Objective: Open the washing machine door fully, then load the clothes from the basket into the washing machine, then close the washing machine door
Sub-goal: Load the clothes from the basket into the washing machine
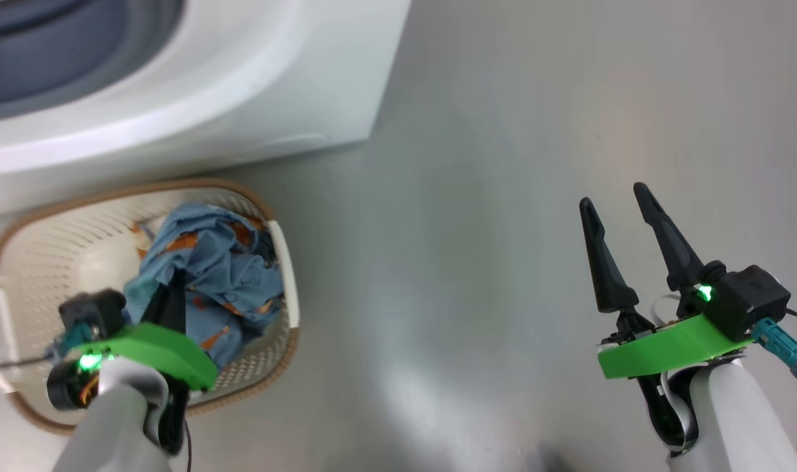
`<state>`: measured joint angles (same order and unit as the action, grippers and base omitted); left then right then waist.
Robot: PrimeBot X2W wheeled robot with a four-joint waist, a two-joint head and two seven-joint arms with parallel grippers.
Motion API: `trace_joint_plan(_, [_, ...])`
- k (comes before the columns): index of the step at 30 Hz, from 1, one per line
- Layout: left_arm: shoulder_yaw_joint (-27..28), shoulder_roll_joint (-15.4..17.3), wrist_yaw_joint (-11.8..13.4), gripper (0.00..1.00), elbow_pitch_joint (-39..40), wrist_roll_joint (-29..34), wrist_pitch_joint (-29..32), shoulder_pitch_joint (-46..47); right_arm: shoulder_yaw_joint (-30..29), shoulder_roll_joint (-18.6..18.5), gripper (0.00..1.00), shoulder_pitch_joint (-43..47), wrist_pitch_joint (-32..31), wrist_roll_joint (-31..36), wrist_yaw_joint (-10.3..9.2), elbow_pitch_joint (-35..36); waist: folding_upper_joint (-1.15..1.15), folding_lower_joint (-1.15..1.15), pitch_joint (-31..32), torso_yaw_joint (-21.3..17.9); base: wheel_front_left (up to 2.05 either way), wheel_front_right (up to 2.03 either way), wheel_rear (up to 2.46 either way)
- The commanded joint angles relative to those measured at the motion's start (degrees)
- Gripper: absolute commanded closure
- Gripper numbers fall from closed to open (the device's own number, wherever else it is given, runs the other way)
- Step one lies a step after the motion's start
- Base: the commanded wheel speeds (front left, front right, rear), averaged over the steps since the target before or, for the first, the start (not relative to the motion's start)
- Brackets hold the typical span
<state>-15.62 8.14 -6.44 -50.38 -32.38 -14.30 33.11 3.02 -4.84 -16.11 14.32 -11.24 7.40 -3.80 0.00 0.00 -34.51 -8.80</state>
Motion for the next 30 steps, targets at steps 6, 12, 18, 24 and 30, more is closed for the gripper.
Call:
trace_joint_plan(6, [6.63, -0.25, 1.40, 1.00, 10.51, 4.95, -0.69, -8.55, 1.48, -0.62, 0.00, 3.58, 0.68, -0.35, 0.09, 0.12, 0.00, 0.00, 9.02, 4.82, 0.00, 0.00, 0.00])
trace_joint_plan(12, [11.28, -2.47, 1.19, 1.00, 18.89, 9.08, -0.69, -14.08, 1.57, -0.73, 0.00, 5.03, 0.68, -0.61, 0.09, -0.79, 0.00, 0.00, 13.89, 6.19, 0.00, 0.00, 0.00])
trace_joint_plan(18, [14.84, -3.95, 0.98, 1.00, 26.97, 12.84, -0.69, -18.46, 1.64, -0.72, 0.00, 6.35, 0.68, -0.68, 0.09, -1.27, 0.00, 0.00, 17.96, 7.15, 0.00, 0.00, 0.00])
trace_joint_plan(24, [17.25, -4.82, 1.17, 1.00, 36.28, 16.46, -0.70, -22.43, 0.81, -0.82, 0.00, 7.93, 0.68, -0.42, 0.09, -1.45, 0.00, 0.00, 21.30, 8.15, 0.00, 0.00, 0.00])
trace_joint_plan(30, [18.27, -5.12, 1.87, 1.00, 43.13, 18.92, -0.70, -26.23, 1.02, -0.66, 0.00, 9.21, 0.68, -0.08, 0.09, -1.69, 0.00, 0.00, 24.51, 8.47, 0.00, 0.00, 0.00])
